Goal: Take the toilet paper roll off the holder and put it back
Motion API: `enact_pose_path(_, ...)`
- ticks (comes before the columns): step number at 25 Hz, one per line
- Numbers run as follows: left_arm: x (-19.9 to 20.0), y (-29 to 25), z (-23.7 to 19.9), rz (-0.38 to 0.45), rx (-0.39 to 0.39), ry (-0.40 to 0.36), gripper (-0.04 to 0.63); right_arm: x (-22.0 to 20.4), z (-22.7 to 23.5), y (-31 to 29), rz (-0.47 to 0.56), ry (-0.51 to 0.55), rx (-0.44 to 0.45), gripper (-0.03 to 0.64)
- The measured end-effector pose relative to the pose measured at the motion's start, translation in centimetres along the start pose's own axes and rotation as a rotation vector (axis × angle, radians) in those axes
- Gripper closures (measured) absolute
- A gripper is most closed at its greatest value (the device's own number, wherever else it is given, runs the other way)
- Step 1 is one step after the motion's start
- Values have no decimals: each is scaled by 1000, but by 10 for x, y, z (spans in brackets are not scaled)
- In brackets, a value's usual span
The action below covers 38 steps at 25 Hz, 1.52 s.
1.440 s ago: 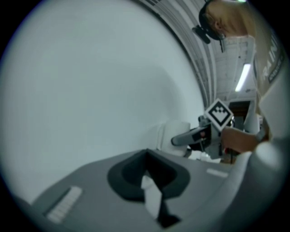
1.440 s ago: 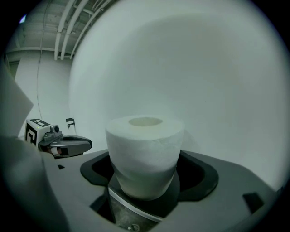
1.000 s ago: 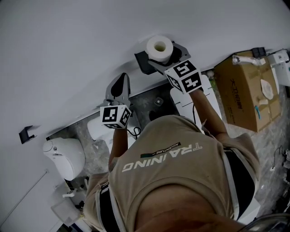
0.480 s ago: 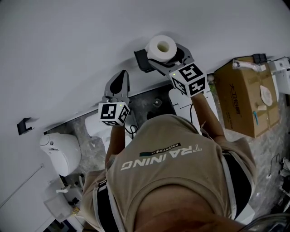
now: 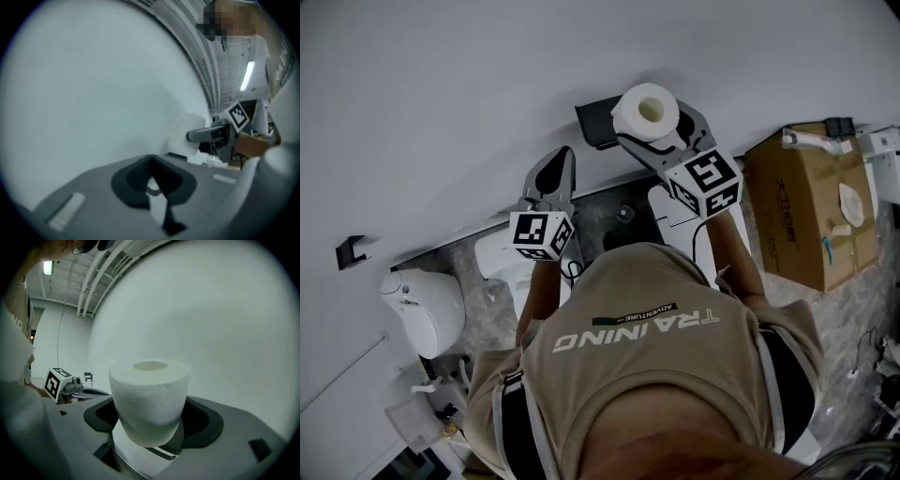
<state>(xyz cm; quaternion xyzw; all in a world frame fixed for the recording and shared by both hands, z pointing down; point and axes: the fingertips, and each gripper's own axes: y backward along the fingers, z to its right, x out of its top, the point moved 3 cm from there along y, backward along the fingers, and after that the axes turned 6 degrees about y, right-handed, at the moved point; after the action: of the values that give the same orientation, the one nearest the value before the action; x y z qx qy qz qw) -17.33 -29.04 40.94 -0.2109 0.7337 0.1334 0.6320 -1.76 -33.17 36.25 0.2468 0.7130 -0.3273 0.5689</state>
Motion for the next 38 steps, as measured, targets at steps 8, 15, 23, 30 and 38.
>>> enact_pose_path(8,-14,11,11,-34,44,6,591,-14,-5,13,20,-19,42,247)
enact_pose_path(15,-27,26,13,-43,84,30,591,-21,-20,25,23,-10,91,247)
enact_pose_path(23,-31,48,-10,-51,34,11,591,-30,-51,32,-26,-27,21,247)
enact_pose_path(30,-34,48,-23,-39,-30,41,591,-37,-73,43,-89,-36,-49,247)
enact_pose_path(38,-28,48,-17,-41,-24,35,591,-36,-69,51,-62,-28,-62,247)
